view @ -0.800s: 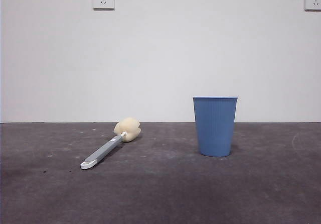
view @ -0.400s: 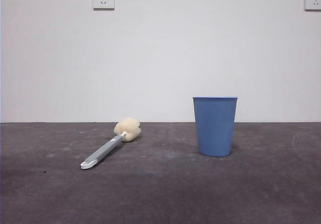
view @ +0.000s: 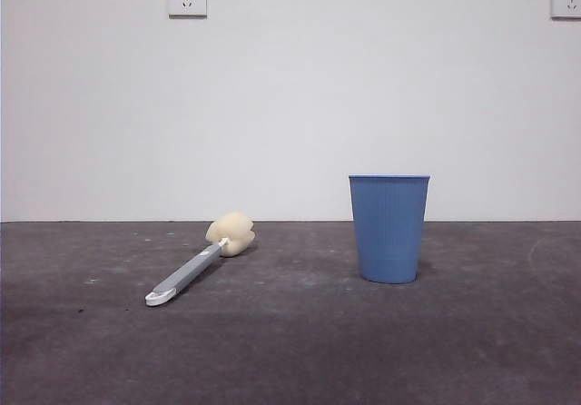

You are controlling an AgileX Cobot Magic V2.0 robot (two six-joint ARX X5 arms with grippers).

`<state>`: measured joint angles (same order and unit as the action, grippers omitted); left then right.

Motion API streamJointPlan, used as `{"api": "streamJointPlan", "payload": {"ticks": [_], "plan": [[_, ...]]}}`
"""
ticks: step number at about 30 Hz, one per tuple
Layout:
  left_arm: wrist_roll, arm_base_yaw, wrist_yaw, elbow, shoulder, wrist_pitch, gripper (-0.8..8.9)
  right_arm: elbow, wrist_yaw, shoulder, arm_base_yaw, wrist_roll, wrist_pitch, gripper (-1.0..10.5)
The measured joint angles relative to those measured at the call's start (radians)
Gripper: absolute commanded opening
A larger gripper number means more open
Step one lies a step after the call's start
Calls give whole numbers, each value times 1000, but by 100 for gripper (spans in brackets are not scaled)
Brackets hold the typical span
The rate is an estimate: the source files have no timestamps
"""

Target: Pick up the cup brush,pick up the cup,insert the brush into the cup,clean the cup,put the cup brush back,put the cup back to the fixed position on the table

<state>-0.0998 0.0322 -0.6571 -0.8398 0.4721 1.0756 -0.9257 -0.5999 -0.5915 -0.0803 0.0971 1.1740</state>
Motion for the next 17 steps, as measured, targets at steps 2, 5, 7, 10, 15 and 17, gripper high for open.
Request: {"api": "streamJointPlan", "payload": {"ticks": [2,5,7,10,15,17], "plan": [[10,-1,0,0,9,-3,503,0,0,0,0,-3,0,626],[21,-9,20,0,38,-17,503,0,0,0,0,-4,0,626],[23,-18,40,0,63,-28,503,0,0,0,0,-4,0,626],[25,-28,61,0,112,-66,503,0,0,0,0,-10,-2,626],[57,-61,90,-3,214,-158,503,0,0,0,0,-12,-20,626],[69,-90,113,-4,256,-201,503,0,0,-1,0,-14,-21,626]]}}
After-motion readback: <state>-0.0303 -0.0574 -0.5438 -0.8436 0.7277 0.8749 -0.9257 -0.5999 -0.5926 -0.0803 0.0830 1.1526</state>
